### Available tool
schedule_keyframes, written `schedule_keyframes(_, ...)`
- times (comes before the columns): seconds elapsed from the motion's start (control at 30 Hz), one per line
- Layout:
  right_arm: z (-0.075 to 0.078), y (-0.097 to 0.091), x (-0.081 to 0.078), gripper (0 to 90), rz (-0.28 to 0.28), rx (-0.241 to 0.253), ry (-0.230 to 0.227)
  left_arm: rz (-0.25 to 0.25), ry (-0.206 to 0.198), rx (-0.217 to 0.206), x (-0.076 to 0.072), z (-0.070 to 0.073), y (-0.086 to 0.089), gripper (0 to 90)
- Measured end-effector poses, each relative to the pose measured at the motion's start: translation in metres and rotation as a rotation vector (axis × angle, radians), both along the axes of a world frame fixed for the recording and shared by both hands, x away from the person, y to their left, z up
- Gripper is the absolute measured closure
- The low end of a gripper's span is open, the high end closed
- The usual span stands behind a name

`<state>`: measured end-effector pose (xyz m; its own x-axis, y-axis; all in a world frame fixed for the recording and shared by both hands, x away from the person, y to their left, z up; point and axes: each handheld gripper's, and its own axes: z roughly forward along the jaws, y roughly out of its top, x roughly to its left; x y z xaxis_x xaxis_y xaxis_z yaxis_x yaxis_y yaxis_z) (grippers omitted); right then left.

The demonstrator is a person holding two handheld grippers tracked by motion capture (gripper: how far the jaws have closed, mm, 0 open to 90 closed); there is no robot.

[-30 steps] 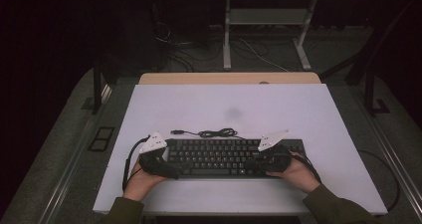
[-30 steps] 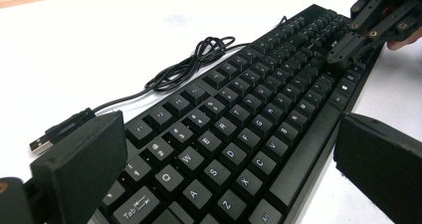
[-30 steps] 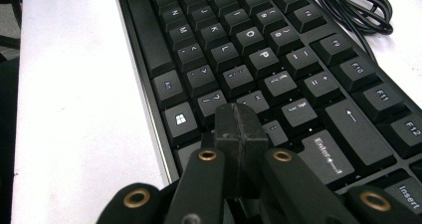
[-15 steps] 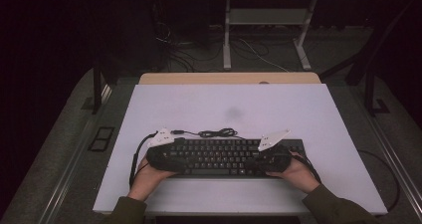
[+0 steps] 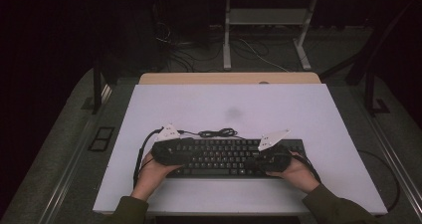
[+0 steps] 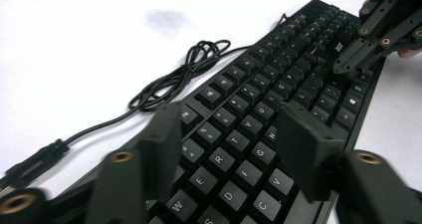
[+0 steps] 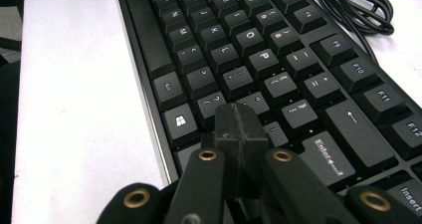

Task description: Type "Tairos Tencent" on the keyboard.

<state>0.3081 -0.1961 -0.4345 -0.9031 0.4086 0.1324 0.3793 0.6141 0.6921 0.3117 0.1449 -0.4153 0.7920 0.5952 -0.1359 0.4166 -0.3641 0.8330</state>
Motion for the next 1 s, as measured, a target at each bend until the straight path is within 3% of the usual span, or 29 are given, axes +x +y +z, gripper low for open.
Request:
schedule_keyframes(0.03,0.0,0.0,0.0,89.5,0.0,0.0,0.0,-0.003,0.008,0.004,0.001,0.0,-0.001,48.4)
schedule_keyframes(0.13,0.0,0.0,0.0,89.5,-0.001,-0.002,0.0,-0.016,0.019,0.016,0.003,0.0,-0.004,61.3)
schedule_keyframes(0.2,0.0,0.0,0.0,89.5,0.0,-0.001,0.0,-0.024,0.028,0.019,0.005,0.0,-0.006,63.4)
schedule_keyframes(0.27,0.0,0.0,-0.001,89.5,-0.001,-0.003,-0.002,-0.03,0.034,0.025,0.006,0.0,-0.009,73.0)
schedule_keyframes(0.47,0.0,0.0,-0.001,89.5,0.001,-0.004,-0.004,-0.045,0.053,0.038,0.011,-0.001,-0.015,87.3)
schedule_keyframes(0.7,0.0,0.0,-0.001,89.5,-0.001,-0.004,-0.002,-0.045,0.066,0.076,0.017,-0.004,-0.025,88.7)
schedule_keyframes(1.0,0.0,0.001,-0.001,89.5,-0.001,-0.005,-0.003,-0.064,0.081,0.126,0.014,-0.011,-0.032,88.7)
